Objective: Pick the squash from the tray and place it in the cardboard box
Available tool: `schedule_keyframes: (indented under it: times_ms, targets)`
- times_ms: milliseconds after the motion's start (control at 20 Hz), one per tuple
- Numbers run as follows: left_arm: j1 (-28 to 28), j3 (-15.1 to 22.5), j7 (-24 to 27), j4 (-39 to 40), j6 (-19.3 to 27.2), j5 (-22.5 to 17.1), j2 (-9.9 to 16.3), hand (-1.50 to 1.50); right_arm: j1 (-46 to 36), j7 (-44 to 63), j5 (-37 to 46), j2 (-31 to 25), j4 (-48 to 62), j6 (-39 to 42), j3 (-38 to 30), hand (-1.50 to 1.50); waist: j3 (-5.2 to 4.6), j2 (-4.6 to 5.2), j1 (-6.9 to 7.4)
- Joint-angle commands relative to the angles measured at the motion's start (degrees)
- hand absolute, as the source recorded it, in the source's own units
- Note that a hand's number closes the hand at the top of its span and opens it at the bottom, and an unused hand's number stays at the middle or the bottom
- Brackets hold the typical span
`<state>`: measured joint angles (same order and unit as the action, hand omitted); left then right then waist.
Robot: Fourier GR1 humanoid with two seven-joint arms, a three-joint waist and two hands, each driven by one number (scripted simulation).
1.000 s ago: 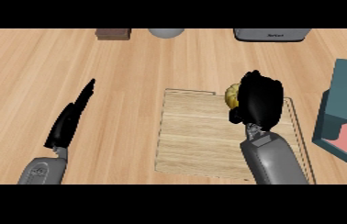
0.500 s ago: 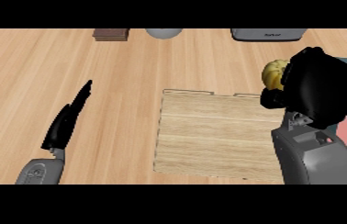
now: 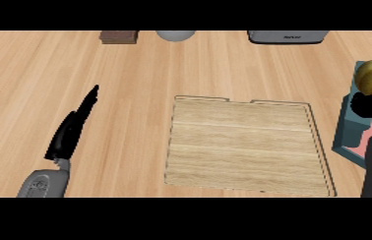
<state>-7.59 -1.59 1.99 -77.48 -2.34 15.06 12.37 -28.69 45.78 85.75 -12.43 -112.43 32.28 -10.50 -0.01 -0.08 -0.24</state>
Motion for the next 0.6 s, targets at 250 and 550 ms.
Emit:
schedule_keyframes:
  times_ms: [250,550]
  targets:
    - [-2.4,-1.8,2.9,4.6,0.1,0.8,0.7,0.00,9.0,-8.3,-7.7,-7.3,6.5,-5.5,-13.0,1.50,0.02,0.16,-0.21]
    - [-1.5,-0.8,1.5,3.6,0.0,1.2,-0.1,0.00,8.8,-8.3,-17.9,-3.2,16.6,-2.4,-23.2,-1.50,0.05,0.24,-0.42]
